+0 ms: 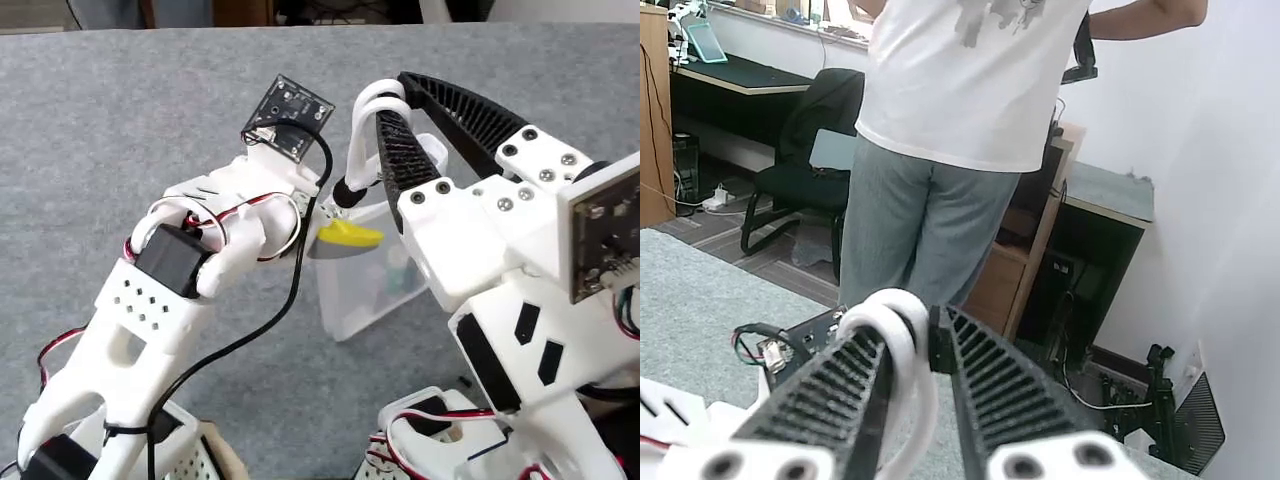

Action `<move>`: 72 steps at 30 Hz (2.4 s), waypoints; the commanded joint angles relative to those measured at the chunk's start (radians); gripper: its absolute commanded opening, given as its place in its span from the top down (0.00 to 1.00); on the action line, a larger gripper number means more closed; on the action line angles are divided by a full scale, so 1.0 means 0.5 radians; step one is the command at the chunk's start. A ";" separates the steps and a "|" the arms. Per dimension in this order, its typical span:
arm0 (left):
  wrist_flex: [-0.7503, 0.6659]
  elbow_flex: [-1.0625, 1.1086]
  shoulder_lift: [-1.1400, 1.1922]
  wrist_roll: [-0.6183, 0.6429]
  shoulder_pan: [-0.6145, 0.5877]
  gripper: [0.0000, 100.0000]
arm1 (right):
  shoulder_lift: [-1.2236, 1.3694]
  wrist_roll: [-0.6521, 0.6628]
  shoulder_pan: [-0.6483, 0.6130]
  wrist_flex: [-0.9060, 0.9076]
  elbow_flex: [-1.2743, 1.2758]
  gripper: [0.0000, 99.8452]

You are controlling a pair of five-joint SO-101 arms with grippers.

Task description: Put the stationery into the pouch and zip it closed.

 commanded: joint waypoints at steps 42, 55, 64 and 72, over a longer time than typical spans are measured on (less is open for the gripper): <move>-0.034 -0.201 0.006 -0.015 0.051 0.70 | -0.023 -0.028 -0.089 0.061 -0.048 0.99; -0.046 -0.198 0.006 -0.009 0.054 0.98 | -0.023 -0.028 -0.089 0.061 -0.048 0.99; -0.034 -0.198 0.006 -0.009 0.057 0.97 | -0.023 -0.028 -0.089 0.061 -0.048 0.99; 0.080 -0.216 0.006 -0.012 0.081 0.97 | -0.023 -0.003 -0.071 0.061 -0.044 0.99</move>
